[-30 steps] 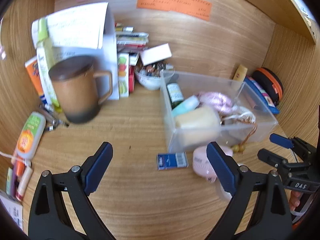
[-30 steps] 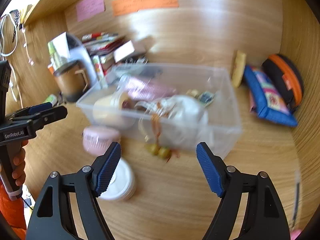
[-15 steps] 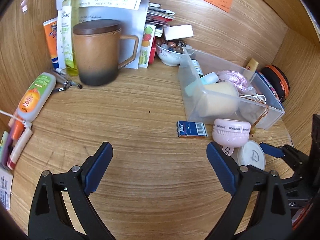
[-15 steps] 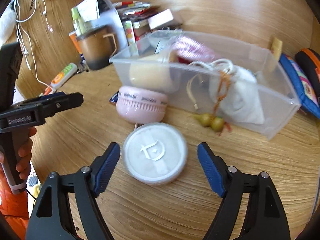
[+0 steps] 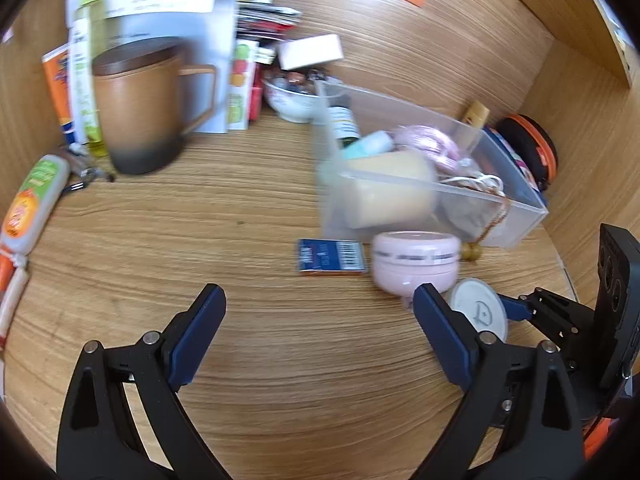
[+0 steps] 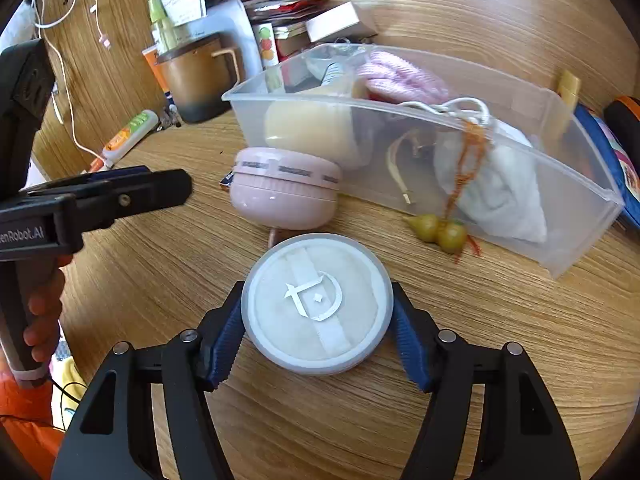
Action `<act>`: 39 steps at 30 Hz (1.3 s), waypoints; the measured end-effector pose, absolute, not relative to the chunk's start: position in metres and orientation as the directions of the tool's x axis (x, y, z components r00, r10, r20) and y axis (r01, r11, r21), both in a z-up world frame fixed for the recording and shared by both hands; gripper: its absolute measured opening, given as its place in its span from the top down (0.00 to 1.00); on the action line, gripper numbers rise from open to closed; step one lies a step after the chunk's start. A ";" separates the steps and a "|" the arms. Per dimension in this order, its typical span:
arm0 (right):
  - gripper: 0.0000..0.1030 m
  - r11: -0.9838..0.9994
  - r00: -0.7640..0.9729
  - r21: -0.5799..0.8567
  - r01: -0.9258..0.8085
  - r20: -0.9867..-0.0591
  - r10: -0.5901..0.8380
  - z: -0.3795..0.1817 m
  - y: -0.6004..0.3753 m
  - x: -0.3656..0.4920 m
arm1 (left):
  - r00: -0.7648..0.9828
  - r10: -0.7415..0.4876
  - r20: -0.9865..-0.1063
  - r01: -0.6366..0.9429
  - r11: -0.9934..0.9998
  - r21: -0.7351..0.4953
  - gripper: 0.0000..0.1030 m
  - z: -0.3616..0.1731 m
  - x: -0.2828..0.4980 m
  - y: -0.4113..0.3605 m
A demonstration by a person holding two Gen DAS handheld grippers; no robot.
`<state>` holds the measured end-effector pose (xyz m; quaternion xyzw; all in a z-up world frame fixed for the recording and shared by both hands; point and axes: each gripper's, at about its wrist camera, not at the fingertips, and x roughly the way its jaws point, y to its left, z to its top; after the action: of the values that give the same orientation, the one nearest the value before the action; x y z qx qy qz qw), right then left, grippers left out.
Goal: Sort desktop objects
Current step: 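Grasp the white round container with the right gripper while the left grasps the pink round container, then lift and carry both round containers over the clear box with both grippers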
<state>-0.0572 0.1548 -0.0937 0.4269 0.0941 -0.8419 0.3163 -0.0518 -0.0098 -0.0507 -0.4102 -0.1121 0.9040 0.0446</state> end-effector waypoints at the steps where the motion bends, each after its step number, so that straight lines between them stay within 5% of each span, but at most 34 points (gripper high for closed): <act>1: 0.39 -0.784 -0.436 0.113 0.610 -0.778 -0.452 -0.093 0.157 -0.057 | -0.657 0.180 -0.732 0.001 -0.971 -0.240 0.07 -0.050 -0.054 -0.005; 15: 0.39 -0.861 -0.541 0.113 0.496 -0.736 -0.408 -0.077 0.234 -0.075 | -0.604 0.232 -0.762 0.003 -0.956 -0.293 0.07 -0.066 -0.098 0.045; 17: 0.39 -0.865 -0.550 0.115 0.488 -0.729 -0.407 -0.074 0.241 -0.078 | -0.613 0.207 -0.763 0.002 -0.965 -0.263 0.23 -0.065 -0.100 0.048; 22: 0.39 -0.868 -0.561 0.119 0.482 -0.719 -0.411 -0.071 0.246 -0.082 | -0.623 0.153 -0.767 0.002 -0.981 -0.196 0.39 -0.066 -0.100 0.056; 39: 0.39 -0.876 -0.626 0.073 0.477 -0.672 -0.397 -0.041 0.244 -0.080 | -0.650 0.144 -0.746 0.022 -0.978 -0.207 0.39 -0.052 -0.077 0.036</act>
<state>-0.0799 0.2436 -0.0407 0.3581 0.0561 -0.8998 0.2427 -0.0772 0.0356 -0.0515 -0.4171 -0.0992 0.9028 0.0337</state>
